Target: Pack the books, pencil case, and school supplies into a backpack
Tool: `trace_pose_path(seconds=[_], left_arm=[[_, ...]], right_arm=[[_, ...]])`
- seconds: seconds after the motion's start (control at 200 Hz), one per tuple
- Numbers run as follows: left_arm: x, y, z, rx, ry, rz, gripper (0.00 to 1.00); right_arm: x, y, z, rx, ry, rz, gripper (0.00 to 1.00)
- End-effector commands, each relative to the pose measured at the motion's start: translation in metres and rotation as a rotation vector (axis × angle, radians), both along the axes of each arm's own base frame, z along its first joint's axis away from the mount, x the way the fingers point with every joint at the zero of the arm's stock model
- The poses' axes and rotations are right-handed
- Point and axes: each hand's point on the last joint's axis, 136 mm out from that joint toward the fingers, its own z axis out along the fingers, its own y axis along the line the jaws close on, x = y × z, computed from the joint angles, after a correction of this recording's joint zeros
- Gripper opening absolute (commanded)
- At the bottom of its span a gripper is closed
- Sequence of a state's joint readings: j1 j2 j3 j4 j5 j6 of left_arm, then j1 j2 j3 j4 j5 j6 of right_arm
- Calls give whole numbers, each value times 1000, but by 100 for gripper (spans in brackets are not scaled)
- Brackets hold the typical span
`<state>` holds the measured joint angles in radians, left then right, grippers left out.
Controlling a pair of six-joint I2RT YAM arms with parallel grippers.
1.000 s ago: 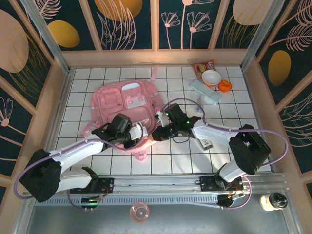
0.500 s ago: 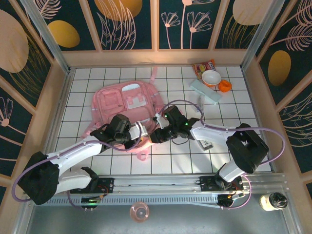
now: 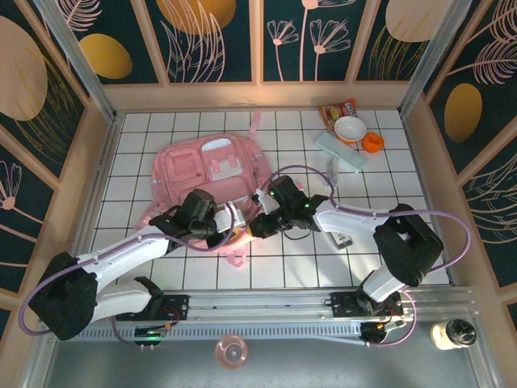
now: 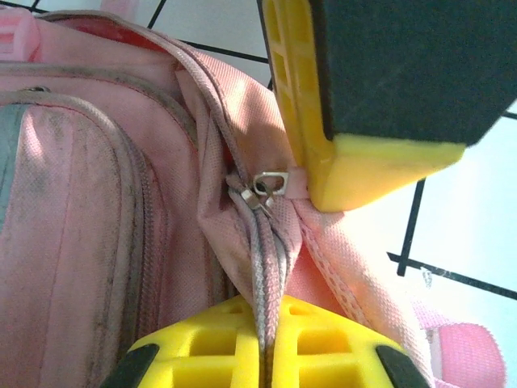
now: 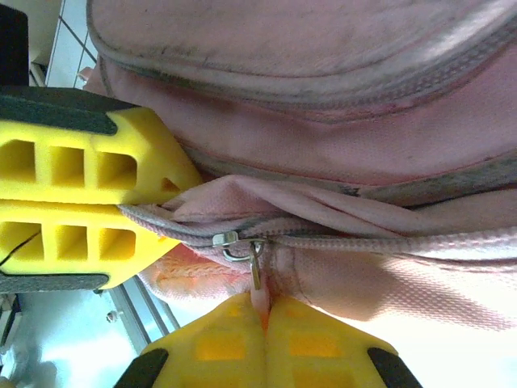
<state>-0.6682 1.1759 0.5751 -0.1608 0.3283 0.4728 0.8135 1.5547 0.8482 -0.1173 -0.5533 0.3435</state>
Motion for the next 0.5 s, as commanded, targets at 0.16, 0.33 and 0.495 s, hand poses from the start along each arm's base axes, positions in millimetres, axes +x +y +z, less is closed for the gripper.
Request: trace_pose_path(seconds=[0.16,0.33,0.495], left_arm=[[7,31,10,127,-156,15,10],[3,33,12,134,-147,6,45],[12,-5,40,-36,-108,-7,78]], right_arm=[[34,-53,-11,-128,-19,-142,0],[6,-13,3,-37,-22,-37,0],[-7,6,21,15,-27,16,0]])
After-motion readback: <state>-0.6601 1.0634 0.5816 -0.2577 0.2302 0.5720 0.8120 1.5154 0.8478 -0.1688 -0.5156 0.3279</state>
